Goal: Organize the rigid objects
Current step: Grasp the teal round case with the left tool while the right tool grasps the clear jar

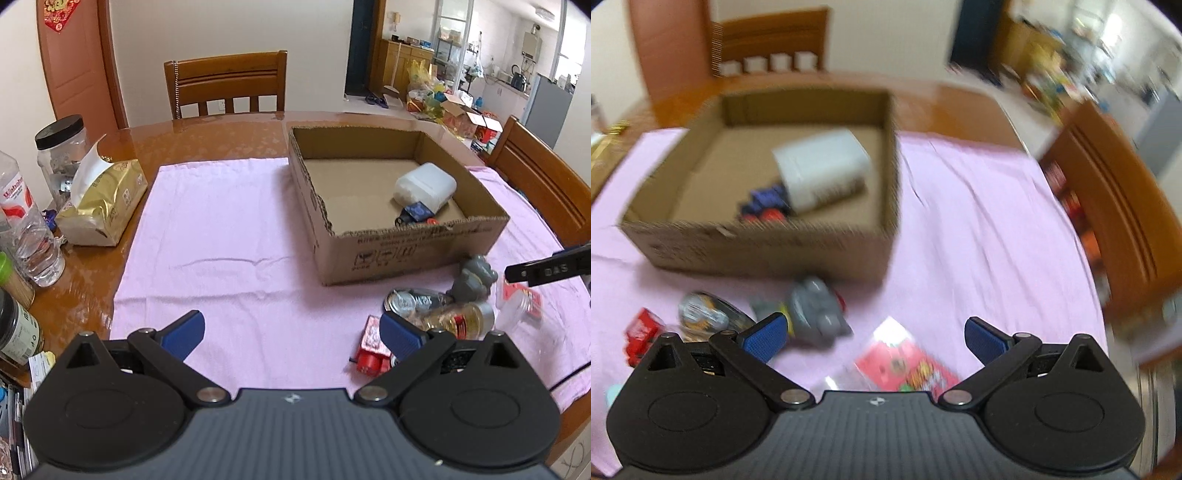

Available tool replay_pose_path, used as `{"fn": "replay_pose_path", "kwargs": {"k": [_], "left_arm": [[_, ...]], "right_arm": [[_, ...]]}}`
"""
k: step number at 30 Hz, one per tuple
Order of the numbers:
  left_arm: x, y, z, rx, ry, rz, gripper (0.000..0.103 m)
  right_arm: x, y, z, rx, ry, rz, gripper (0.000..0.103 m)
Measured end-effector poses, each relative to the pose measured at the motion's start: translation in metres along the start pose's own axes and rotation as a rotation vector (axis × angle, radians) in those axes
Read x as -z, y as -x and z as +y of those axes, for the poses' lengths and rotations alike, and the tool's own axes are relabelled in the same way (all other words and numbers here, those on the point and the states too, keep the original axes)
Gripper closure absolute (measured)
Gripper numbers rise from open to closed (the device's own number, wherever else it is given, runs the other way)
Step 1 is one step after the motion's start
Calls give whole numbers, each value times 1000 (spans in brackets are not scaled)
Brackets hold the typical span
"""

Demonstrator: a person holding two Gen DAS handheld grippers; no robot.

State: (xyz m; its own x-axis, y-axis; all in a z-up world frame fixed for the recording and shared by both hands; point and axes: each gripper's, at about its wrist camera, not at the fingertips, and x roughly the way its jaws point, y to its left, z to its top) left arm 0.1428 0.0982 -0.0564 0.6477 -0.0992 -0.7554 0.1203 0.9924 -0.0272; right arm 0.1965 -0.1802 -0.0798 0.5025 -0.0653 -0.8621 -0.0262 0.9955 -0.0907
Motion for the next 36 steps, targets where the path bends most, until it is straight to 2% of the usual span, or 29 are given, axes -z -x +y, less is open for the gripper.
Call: {"fn": "replay_pose_path", "kwargs": {"k": [5,20,28,32,36], "left_arm": [[7,3,-5,30,-16,10,3],[21,-6,-19,114,-135,54,3],[41,-16,-32,197,-272,122,3],[50,-23,-34,245,-310,158,3],[59,-31,-39,263,-346,183,3]], "right_arm": [[14,-20,-1,60,-67,81,0],[68,7,-4,80,-98,95,0],[102,17,-10,49,-129,77,0],[112,16,-11,27,-137,78,0],[115,14,-11,6,-141,85,0]]}}
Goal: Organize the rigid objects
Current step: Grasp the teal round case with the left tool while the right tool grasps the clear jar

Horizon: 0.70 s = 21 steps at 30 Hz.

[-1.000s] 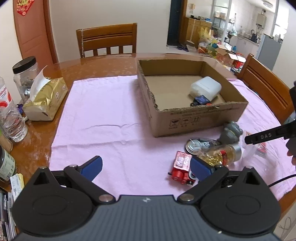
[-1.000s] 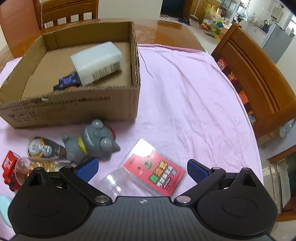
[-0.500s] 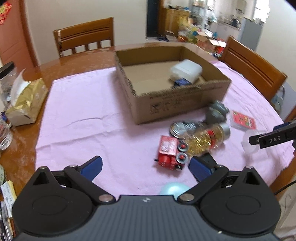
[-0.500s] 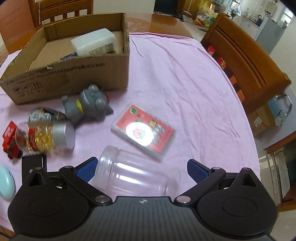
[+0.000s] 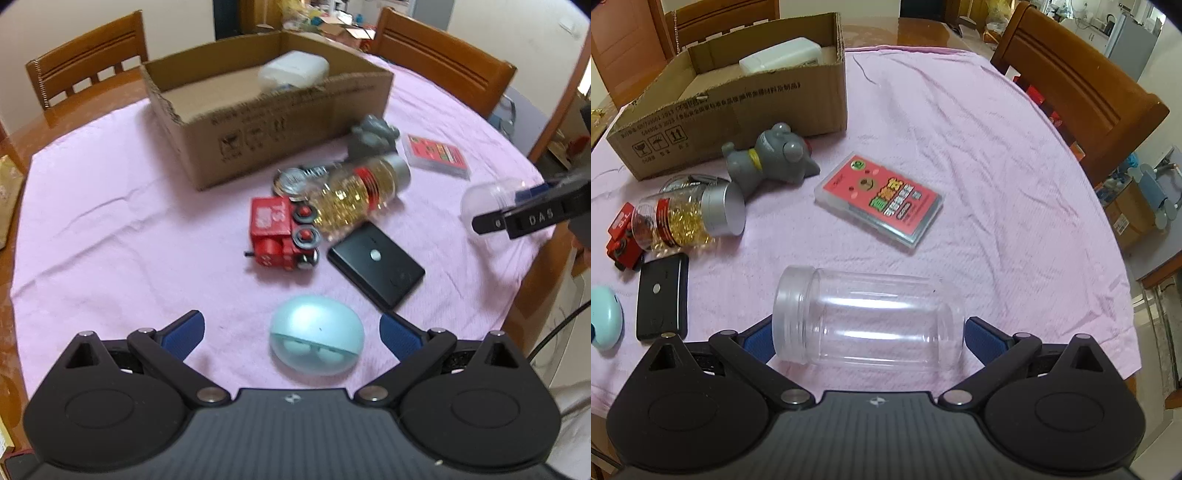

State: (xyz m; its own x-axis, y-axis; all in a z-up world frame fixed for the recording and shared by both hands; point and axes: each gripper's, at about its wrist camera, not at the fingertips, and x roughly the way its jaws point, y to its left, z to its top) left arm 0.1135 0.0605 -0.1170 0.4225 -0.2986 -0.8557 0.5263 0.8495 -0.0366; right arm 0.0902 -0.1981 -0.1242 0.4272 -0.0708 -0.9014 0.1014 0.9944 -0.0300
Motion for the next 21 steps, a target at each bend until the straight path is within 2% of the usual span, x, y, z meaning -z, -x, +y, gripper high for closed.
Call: {"fn": "replay_pose_path", "kwargs": {"k": [8,14,18,21], "left_arm": [[11,-19,-5,-40,-63,53,4],[8,-21,4,-85,-45,27,5],[5,-19,4,-85,-31,19,18],[5,-19,-1,-103,-18,15,22]], "right_arm": [[4,-5,2,-20,16,9,0],[4,-6,0,-25,13,9,0],[6,-9,0,-23,20,8,0],[7,-9,0,-23,23,-1,0]]}}
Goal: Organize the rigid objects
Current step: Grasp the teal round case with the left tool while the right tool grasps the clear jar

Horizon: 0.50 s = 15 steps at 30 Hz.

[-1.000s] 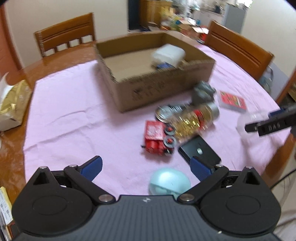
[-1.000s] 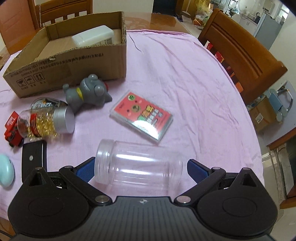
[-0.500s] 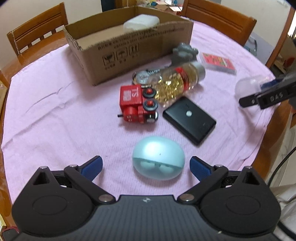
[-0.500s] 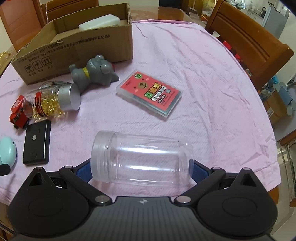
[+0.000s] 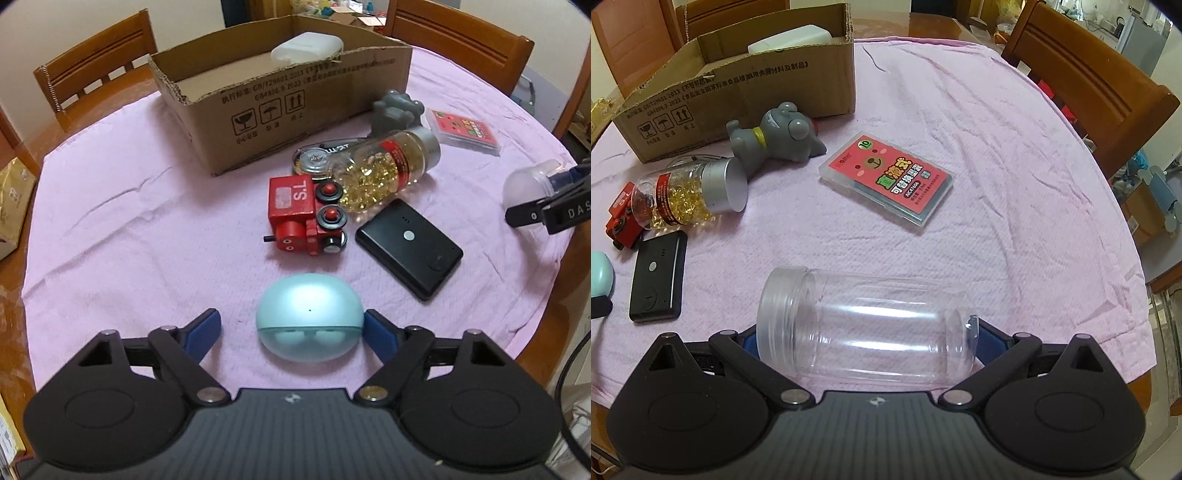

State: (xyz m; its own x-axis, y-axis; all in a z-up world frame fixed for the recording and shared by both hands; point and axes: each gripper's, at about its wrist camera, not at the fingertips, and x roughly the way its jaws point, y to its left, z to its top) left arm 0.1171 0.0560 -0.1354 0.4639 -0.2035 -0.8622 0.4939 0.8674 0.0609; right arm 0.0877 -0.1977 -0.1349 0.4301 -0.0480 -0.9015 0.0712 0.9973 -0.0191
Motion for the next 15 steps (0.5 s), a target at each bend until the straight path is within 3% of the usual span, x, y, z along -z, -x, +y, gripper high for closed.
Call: {"fn": "replay_pose_path", "kwargs": {"k": [7,15], "left_arm": [[2,1,-4,-5,105,10,28],[0,-1,-9,-8,127,-12,35]], "right_arm": [[0,0,0,-1,3,-4,0],[1,0,-1,4,-7,-4,0]]}}
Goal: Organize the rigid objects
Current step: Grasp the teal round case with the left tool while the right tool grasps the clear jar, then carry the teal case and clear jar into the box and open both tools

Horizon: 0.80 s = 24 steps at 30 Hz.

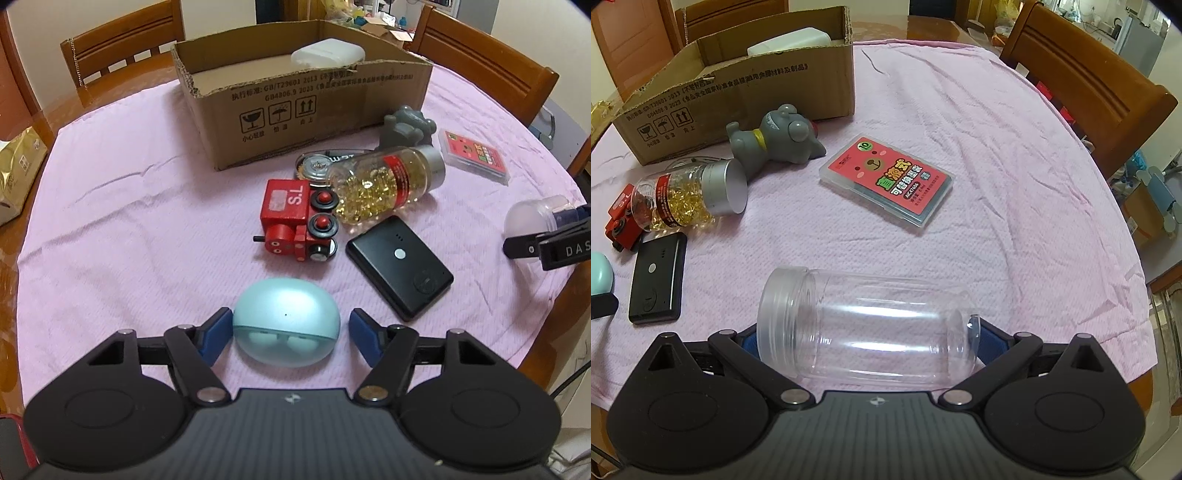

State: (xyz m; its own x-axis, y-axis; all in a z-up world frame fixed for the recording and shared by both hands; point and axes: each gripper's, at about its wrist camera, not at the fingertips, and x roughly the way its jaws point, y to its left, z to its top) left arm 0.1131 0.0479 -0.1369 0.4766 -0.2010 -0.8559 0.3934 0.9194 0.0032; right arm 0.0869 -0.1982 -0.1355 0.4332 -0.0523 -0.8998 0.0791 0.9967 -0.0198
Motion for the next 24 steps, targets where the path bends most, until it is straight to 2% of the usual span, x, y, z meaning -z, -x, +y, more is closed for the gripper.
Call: {"fn": "replay_pose_path", "kwargs": {"k": [3,8,12,15,24], "left_arm": [[0,0,0,-4,6,2,37],[-1,2,1,-15,22,3,42],[-2,2,1,-18,26,6,42],[-2,2,1,-17,25,6,43],[-5,2,2,-12,-2,20,43]], "right_arm": [[-3,1,2,11,-5,12,0],[-6,8,2,7,-22,-18,0],[-9,12,7,22,-5,-23,1],[-11,14,8,21,-1,-16,8],[-17,18,10,9,45,-6,8]]}}
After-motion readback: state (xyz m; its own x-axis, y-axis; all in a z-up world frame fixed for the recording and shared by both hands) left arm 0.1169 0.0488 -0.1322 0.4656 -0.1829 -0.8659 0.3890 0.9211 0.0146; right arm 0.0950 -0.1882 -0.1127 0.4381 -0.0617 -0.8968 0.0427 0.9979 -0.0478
